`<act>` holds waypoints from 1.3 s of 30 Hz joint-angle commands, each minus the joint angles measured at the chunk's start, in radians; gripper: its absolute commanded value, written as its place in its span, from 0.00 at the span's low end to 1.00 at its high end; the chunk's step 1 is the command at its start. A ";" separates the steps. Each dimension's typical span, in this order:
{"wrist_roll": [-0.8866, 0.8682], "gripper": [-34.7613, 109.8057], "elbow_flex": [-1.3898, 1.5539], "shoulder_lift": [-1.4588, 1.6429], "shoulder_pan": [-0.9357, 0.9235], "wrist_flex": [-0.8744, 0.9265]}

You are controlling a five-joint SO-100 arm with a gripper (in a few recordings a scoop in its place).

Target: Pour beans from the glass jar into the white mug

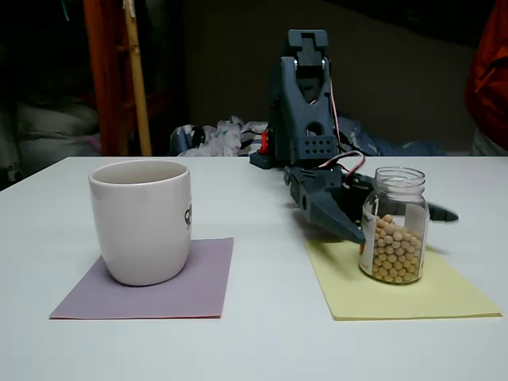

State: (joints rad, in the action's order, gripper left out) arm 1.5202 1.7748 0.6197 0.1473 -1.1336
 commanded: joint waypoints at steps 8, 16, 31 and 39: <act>-0.293 0.69 0.485 0.604 -0.048 -0.028; -0.486 0.70 0.913 1.104 -0.118 0.052; -0.910 0.66 1.247 2.230 -0.184 1.137; -1.112 0.66 1.307 2.642 -0.239 1.667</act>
State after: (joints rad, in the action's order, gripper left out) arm 0.4510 3.0572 3.1278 -0.0675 0.3651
